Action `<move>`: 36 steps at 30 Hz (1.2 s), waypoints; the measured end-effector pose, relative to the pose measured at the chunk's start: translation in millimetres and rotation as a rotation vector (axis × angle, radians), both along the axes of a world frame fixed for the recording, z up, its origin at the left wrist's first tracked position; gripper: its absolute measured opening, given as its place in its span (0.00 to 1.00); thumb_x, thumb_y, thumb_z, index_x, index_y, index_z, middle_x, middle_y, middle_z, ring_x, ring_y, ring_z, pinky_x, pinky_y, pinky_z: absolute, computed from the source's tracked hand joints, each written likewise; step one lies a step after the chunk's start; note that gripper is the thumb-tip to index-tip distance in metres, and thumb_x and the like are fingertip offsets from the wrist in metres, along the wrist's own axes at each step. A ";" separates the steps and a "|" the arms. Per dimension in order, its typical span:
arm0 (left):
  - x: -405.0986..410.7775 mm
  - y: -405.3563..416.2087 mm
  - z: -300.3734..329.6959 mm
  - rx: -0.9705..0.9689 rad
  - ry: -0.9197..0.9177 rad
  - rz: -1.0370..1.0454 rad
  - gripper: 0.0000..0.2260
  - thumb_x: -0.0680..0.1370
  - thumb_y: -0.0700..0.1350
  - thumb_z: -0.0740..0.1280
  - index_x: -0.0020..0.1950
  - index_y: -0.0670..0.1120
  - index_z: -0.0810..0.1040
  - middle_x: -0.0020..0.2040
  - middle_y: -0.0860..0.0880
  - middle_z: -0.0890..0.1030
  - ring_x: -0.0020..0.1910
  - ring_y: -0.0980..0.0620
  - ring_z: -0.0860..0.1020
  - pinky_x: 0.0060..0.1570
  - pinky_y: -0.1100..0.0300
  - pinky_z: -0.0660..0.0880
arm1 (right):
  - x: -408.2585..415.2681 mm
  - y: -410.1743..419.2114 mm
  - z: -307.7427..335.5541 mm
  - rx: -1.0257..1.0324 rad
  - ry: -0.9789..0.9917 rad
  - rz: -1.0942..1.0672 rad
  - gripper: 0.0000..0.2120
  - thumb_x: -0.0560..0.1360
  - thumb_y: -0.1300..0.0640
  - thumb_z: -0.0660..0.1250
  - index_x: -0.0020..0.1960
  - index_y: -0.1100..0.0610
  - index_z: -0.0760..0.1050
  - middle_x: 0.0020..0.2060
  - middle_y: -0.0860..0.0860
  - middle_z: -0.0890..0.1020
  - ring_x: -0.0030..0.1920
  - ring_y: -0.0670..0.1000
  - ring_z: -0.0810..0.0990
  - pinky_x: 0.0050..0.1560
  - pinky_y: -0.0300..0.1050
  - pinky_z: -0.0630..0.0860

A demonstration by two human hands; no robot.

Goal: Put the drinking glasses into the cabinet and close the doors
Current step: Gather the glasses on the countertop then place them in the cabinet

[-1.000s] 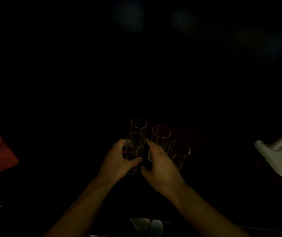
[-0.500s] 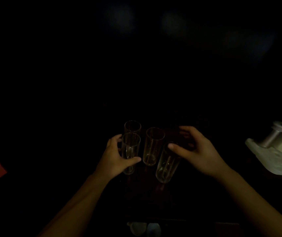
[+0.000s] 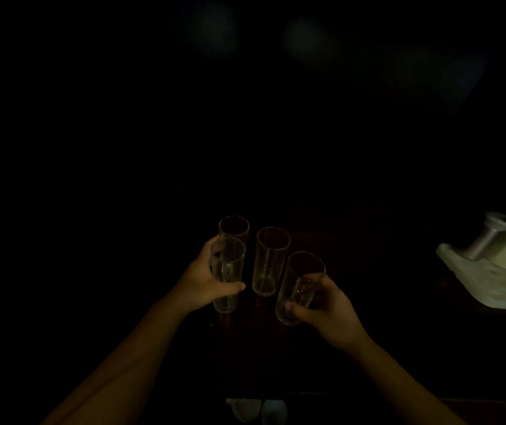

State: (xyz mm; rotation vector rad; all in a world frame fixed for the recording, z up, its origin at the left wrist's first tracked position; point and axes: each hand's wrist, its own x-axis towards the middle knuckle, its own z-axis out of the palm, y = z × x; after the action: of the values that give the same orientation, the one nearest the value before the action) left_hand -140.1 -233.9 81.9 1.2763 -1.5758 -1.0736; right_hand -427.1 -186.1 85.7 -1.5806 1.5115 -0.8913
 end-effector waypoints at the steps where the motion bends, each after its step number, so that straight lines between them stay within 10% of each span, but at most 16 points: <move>1: 0.5 0.6 0.9 0.001 0.000 -0.003 0.48 0.58 0.56 0.82 0.70 0.74 0.58 0.64 0.76 0.67 0.66 0.67 0.70 0.58 0.62 0.74 | -0.6 -3.5 -1.9 -0.001 0.000 -0.001 0.26 0.68 0.54 0.81 0.60 0.41 0.73 0.53 0.43 0.83 0.50 0.33 0.82 0.40 0.30 0.79; 13: 6.6 0.7 2.9 0.011 0.006 -0.036 0.40 0.61 0.50 0.80 0.62 0.78 0.64 0.63 0.73 0.70 0.62 0.70 0.73 0.49 0.67 0.78 | -4.7 -39.0 -4.4 0.041 -0.023 -0.063 0.26 0.70 0.58 0.80 0.61 0.43 0.73 0.53 0.46 0.85 0.52 0.46 0.85 0.43 0.39 0.82; 18: 10.5 0.5 1.3 -0.006 0.001 -0.045 0.42 0.61 0.52 0.80 0.70 0.67 0.64 0.69 0.62 0.70 0.67 0.60 0.73 0.58 0.55 0.78 | -9.4 -20.6 21.2 0.298 0.111 -0.143 0.42 0.63 0.43 0.83 0.70 0.56 0.72 0.60 0.55 0.82 0.57 0.58 0.84 0.52 0.54 0.84; 20: 11.4 1.1 1.5 -0.002 0.017 -0.055 0.41 0.61 0.51 0.80 0.69 0.68 0.64 0.69 0.62 0.70 0.65 0.64 0.73 0.55 0.58 0.78 | -8.8 -5.9 44.1 0.405 0.264 -0.049 0.30 0.63 0.39 0.81 0.59 0.52 0.81 0.49 0.53 0.86 0.49 0.55 0.87 0.47 0.54 0.86; 23: 13.1 0.9 1.5 -0.008 0.010 -0.070 0.42 0.62 0.50 0.80 0.71 0.65 0.64 0.69 0.62 0.71 0.65 0.63 0.74 0.54 0.60 0.78 | 10.0 8.9 81.1 0.235 0.452 0.154 0.09 0.69 0.36 0.75 0.42 0.39 0.79 0.42 0.42 0.85 0.38 0.38 0.83 0.35 0.34 0.77; 27: 14.5 4.4 6.8 -0.042 -0.059 -0.036 0.45 0.60 0.59 0.82 0.71 0.68 0.62 0.68 0.67 0.69 0.65 0.65 0.72 0.60 0.58 0.75 | 48.7 -4.9 112.4 -0.078 0.465 0.229 0.12 0.73 0.43 0.75 0.51 0.46 0.78 0.43 0.44 0.82 0.42 0.42 0.82 0.41 0.40 0.80; 33: 12.9 7.3 18.4 -0.231 -0.254 0.092 0.44 0.60 0.64 0.79 0.71 0.65 0.61 0.62 0.71 0.69 0.57 0.66 0.74 0.50 0.67 0.70 | 89.2 -56.7 122.4 -0.574 0.658 0.321 0.27 0.71 0.47 0.77 0.67 0.51 0.73 0.57 0.48 0.78 0.58 0.47 0.74 0.53 0.40 0.75; 36: 13.8 8.5 19.5 -0.264 -0.267 0.119 0.40 0.63 0.58 0.81 0.70 0.63 0.65 0.60 0.65 0.72 0.54 0.66 0.74 0.49 0.67 0.72 | 101.3 -80.5 116.0 -0.498 0.732 0.355 0.43 0.66 0.45 0.80 0.75 0.52 0.65 0.65 0.51 0.75 0.67 0.52 0.69 0.63 0.47 0.75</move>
State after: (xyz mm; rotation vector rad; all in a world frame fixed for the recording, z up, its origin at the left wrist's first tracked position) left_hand -126.3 -225.4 101.3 1.3509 -1.7471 -0.6158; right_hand -325.7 -266.6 201.7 -2.6501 1.4404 -0.5177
